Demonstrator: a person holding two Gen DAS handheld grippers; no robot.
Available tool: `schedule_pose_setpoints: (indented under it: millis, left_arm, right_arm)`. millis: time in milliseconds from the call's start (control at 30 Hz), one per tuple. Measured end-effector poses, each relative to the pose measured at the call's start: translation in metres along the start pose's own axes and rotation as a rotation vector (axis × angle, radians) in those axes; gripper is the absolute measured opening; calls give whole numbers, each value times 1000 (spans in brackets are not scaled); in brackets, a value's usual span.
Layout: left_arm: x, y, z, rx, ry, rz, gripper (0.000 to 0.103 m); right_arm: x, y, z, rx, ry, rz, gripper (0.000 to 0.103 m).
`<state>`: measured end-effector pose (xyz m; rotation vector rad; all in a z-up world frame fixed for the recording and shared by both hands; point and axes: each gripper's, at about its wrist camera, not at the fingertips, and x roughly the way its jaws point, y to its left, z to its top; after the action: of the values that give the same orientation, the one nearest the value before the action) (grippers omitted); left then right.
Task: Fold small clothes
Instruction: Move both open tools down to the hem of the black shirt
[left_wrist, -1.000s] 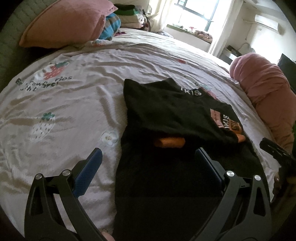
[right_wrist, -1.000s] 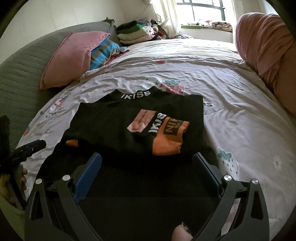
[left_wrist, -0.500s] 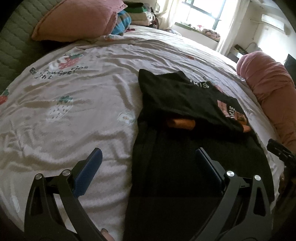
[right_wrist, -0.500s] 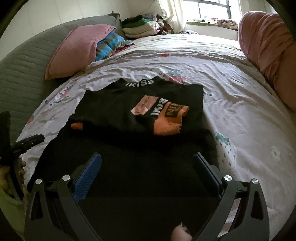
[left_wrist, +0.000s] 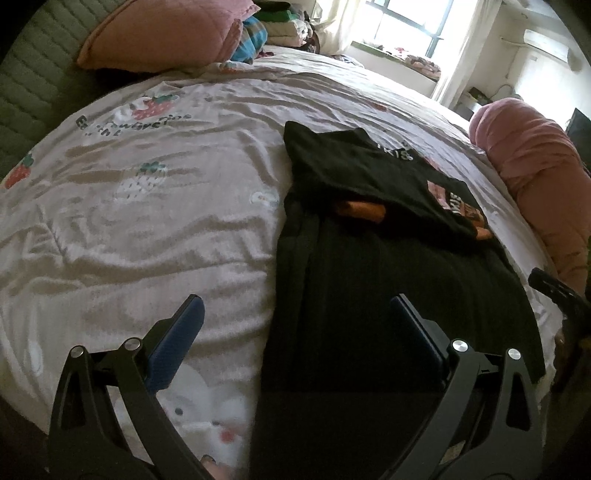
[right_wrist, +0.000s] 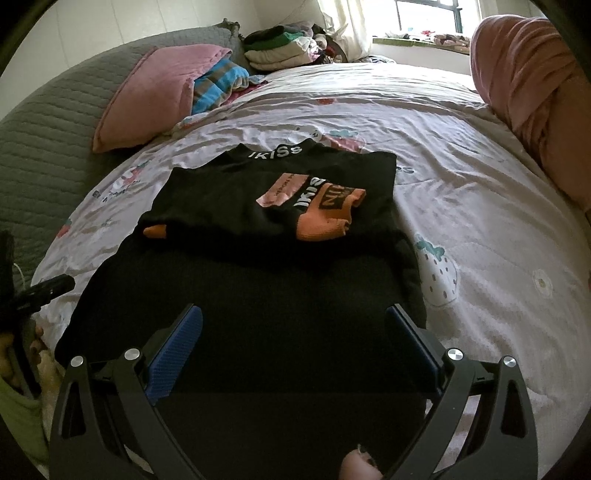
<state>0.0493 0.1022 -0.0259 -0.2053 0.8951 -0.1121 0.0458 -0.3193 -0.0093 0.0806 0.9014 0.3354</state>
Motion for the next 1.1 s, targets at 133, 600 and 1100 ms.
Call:
schedule_pose_setpoints:
  millis: [133, 600, 1100]
  left_arm:
    - [-5, -2, -11, 7, 17, -18, 94]
    - [-11, -1, -42, -19, 94, -65, 52]
    - [-11, 8, -65, -61, 161, -58, 49]
  right_arm:
    - [-3, -1, -6, -5, 7, 0, 98]
    - [-10, -9, -17, 1, 12, 4, 98]
    - [-32, -7, -49, -59, 97, 54, 98]
